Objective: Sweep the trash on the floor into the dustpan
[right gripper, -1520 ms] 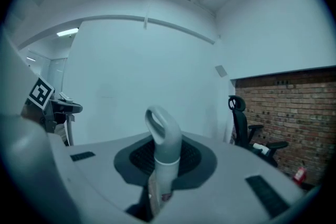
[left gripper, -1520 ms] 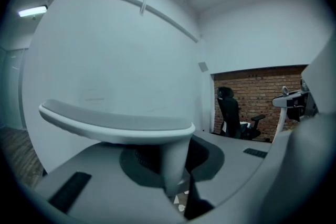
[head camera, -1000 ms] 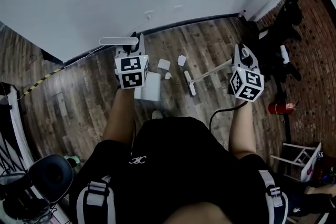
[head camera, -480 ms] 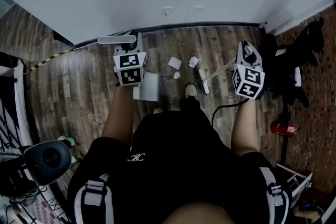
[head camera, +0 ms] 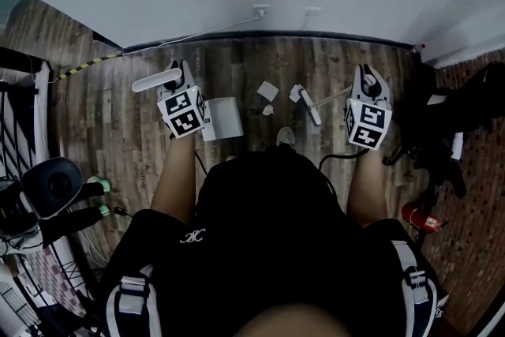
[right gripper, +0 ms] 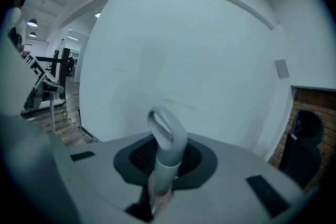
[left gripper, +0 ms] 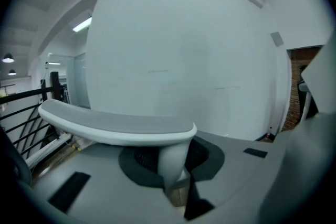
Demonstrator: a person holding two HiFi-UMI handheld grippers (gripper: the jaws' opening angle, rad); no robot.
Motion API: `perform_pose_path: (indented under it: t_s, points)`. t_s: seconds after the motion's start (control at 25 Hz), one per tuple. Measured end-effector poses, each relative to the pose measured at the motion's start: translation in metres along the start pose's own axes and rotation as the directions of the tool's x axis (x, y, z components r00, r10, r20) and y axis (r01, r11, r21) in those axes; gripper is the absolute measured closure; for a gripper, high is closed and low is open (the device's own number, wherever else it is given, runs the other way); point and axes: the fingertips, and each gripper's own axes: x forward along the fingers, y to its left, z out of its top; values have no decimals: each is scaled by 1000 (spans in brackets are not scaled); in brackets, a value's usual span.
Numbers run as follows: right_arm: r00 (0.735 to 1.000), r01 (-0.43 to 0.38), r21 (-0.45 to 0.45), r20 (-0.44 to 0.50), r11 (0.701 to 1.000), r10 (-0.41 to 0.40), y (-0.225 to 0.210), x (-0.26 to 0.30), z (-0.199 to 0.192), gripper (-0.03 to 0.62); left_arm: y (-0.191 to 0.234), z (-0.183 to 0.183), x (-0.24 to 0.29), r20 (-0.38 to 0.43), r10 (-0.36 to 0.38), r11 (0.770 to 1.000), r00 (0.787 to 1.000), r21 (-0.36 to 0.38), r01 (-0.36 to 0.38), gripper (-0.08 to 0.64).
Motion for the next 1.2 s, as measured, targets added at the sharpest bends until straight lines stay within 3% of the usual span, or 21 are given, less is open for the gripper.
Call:
perform_pose_path:
  t_s: [0.16, 0.48, 0.6, 0.8, 1.0, 1.2]
  points:
    - [999, -45, -10, 18, 999, 45, -20, 27, -4, 535, 1, -22, 5, -60, 119, 990, 991, -62, -123, 503]
    - [991, -133, -34, -4, 991, 133, -41, 93, -18, 537, -13, -61, 20, -111, 245, 956, 963, -138, -259, 503]
    - [984, -178, -28, -36, 984, 177, -39, 117, -33, 537, -19, -76, 26, -104, 276, 945, 956, -153, -290, 503]
    - [969, -234, 68, -60, 970, 238, -29, 150, -51, 537, -32, -116, 28, -111, 316, 923, 942, -195, -332, 503]
    - [944, -321, 89, -56, 943, 326, 12, 167, -34, 535, -45, -153, 25, -119, 314, 923, 942, -194, -332, 503]
    - [925, -371, 64, -69, 927, 375, 56, 167, -26, 535, -56, -161, 14, -77, 337, 924, 938, -165, -345, 503]
